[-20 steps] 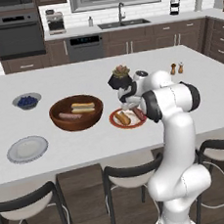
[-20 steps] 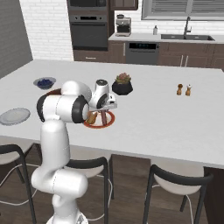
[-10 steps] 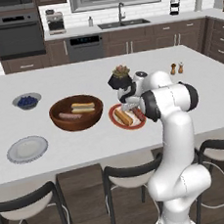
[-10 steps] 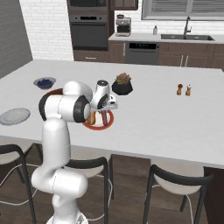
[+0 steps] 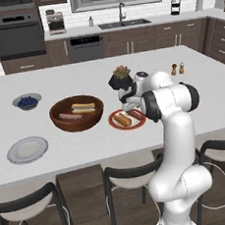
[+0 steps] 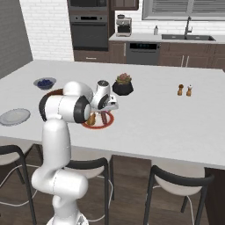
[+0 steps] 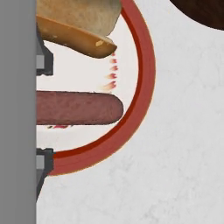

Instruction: Place one bun and one sausage from the bowl on each plate.

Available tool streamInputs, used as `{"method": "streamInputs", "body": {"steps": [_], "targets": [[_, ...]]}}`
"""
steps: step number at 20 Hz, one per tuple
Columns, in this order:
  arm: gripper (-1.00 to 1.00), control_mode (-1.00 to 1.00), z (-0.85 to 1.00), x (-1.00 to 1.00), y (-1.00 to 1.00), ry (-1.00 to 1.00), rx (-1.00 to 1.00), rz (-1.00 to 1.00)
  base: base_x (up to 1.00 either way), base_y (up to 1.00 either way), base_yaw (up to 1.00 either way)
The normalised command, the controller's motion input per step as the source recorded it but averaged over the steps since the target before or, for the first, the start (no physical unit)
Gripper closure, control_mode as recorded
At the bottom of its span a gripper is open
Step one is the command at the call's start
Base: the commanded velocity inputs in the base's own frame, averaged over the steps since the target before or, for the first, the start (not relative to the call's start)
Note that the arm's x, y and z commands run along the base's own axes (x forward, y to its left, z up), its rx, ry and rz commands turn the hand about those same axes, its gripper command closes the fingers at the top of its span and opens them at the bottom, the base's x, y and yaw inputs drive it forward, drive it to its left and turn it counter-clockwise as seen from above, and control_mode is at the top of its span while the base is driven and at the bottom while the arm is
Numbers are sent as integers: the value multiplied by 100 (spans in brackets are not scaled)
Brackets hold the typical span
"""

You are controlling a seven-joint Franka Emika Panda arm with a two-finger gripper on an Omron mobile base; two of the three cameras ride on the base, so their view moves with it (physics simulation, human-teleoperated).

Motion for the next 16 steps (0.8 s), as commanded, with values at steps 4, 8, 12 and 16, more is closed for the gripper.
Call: {"method": "streamInputs", "body": {"steps": [4,8,12,16], "targets": [[-100,-100,0,0,0,0,0,0,0,0,0],[-100,-100,21,-10,0,-3,0,2,0,0,0],[-100,-100,86,-31,21,-8,-3,13,0,0,0],[-100,-100,86,-48,23,-4,-7,12,0,0,0]]}}
